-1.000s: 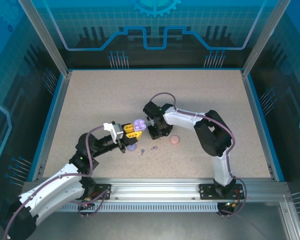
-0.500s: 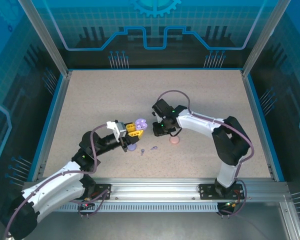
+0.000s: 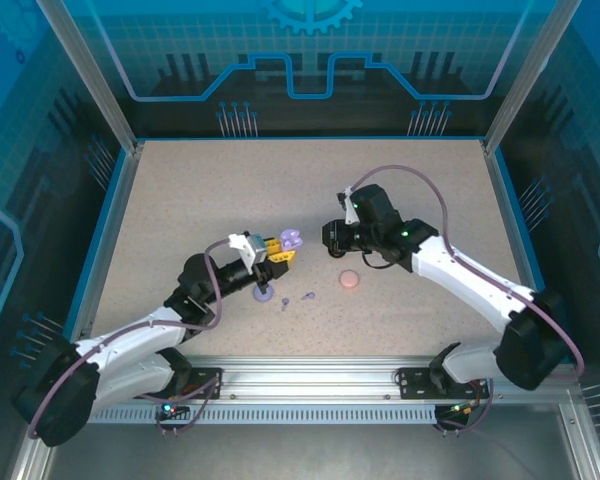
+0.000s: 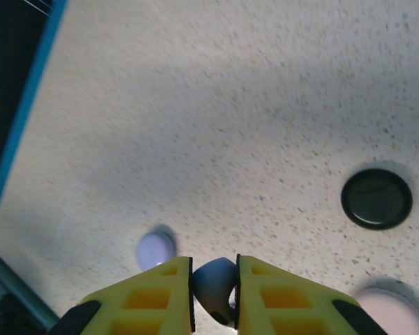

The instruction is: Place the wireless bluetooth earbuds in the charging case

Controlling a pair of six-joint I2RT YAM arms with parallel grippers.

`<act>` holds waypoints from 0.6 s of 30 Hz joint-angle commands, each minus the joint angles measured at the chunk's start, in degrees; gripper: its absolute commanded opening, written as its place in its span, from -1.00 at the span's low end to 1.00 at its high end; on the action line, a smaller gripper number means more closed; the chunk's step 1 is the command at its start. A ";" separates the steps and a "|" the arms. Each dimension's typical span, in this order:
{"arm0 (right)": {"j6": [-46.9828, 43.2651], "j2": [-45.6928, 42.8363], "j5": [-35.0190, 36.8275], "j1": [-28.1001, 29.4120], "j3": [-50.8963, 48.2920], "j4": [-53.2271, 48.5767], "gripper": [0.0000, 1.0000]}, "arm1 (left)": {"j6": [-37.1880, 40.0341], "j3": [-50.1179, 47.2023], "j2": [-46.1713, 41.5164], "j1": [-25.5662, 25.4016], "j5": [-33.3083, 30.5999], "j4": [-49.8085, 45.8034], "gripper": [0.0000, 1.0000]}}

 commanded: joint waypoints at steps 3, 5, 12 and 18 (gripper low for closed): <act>4.82 -6.88 -1.56 -0.63 -1.94 5.66 -0.60 | -1.66 0.87 4.92 -0.98 -3.33 10.26 -0.91; 6.46 -9.53 -1.58 -0.60 -2.79 7.62 -0.61 | -1.94 1.40 7.00 -1.56 -4.85 11.96 -0.91; 12.30 -17.14 0.82 1.01 -6.78 15.60 -0.61 | -1.42 3.52 14.13 -3.89 -8.61 18.66 -0.93; 14.02 -19.69 5.47 4.61 -8.94 19.98 -0.61 | -0.04 4.72 19.24 -6.34 -12.53 23.67 -0.94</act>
